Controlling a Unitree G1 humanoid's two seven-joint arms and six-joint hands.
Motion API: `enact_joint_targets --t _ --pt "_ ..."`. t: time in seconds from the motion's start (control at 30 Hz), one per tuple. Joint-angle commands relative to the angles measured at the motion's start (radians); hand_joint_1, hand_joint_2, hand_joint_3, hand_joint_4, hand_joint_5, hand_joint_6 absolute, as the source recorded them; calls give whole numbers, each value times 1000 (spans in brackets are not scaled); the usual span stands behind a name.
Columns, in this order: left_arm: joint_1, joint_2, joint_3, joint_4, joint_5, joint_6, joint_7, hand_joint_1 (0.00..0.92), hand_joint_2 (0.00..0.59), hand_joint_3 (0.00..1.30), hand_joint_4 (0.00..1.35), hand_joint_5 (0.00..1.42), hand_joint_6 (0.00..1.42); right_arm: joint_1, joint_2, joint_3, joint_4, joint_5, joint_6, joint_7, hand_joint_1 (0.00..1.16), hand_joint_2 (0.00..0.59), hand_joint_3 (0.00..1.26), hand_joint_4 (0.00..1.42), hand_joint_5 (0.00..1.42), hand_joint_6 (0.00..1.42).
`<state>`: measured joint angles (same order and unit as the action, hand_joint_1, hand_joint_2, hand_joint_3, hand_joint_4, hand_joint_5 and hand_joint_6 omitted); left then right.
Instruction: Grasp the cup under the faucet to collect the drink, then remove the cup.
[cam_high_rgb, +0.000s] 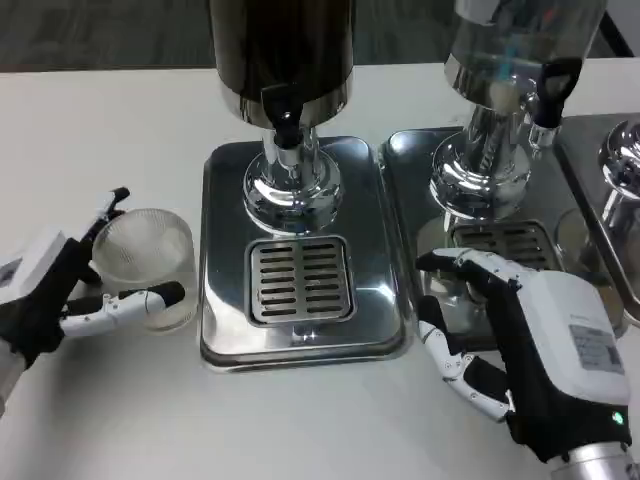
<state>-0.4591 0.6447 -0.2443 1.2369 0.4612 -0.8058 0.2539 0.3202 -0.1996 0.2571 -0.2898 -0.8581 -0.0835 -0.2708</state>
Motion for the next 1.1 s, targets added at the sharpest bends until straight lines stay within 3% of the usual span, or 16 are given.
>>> enact_joint_targets --t 0.03,0.37,0.67,1.1 --pt "21 -40 -14 18 3 8 -26 241 92 133 202 494 696 13 0 -7 -28 10 12 7 484 450 419 356 371 342" --pt "37 -53 -20 12 -4 -13 5 236 136 367 434 810 1194 14 -5 -11 -41 14 16 21 484 450 419 360 372 342" --pt "67 -33 -3 2 -8 -38 104 238 155 499 581 943 1299 4 -8 -13 -37 32 13 31 484 450 419 360 372 342" --pt "101 38 59 -43 -26 -114 188 238 152 518 596 966 1317 -15 -2 -7 -12 50 5 22 484 450 415 361 372 342"
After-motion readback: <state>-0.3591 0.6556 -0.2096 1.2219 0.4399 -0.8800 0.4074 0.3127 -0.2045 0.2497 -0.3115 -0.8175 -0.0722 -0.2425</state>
